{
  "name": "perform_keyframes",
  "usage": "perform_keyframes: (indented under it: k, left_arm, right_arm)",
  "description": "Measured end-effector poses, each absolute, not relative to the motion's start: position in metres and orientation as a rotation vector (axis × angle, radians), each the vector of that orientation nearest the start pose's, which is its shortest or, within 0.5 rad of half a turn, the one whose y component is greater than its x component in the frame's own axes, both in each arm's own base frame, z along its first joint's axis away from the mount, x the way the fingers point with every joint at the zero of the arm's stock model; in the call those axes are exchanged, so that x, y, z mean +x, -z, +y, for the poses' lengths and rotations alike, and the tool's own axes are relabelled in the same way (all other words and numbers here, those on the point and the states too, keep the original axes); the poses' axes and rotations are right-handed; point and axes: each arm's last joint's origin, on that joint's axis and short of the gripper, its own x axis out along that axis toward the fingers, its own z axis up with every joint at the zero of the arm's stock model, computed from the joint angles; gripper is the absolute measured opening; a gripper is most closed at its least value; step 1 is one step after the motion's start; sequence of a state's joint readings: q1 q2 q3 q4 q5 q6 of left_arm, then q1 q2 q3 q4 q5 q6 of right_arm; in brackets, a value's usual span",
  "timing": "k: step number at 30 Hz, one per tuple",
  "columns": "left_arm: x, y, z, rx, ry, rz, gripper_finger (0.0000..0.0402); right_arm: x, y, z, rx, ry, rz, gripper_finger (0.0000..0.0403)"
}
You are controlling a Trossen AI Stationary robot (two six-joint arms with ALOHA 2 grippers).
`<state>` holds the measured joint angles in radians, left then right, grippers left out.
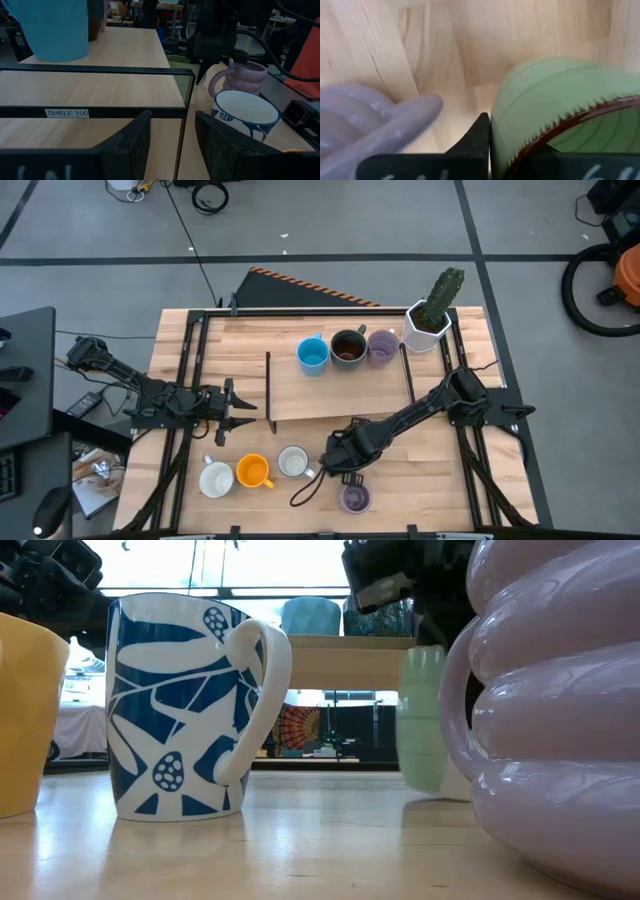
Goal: Place coffee mugs
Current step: Put the green mug on the shelf
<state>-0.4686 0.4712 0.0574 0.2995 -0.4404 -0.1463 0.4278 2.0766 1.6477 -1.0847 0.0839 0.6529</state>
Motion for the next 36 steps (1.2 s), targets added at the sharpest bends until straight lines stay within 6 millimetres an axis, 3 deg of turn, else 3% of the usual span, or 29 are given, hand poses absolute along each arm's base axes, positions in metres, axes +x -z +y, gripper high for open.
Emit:
perform_keyframes:
  k: [12, 19, 36]
  left_arm:
    - [0.118, -0.169, -0.046, -0.095, 0.021, 0.105, 0.0162]
    - [0.118, -0.169, -0.046, -0.096, 0.021, 0.105, 0.0162]
    - [0.118, -0.169, -0.046, -0.096, 0.021, 0.105, 0.0162]
  right_arm:
    - [0.356, -0.201, 0.165, 0.119, 0.228, 1.532, 0.0029]
    - [0.342, -0.225, 0.172, 0.14, 0.217, 1.505, 0.0029]
    - [0.315, -0.252, 0.191, 0.172, 0.136, 1.515, 0.0029]
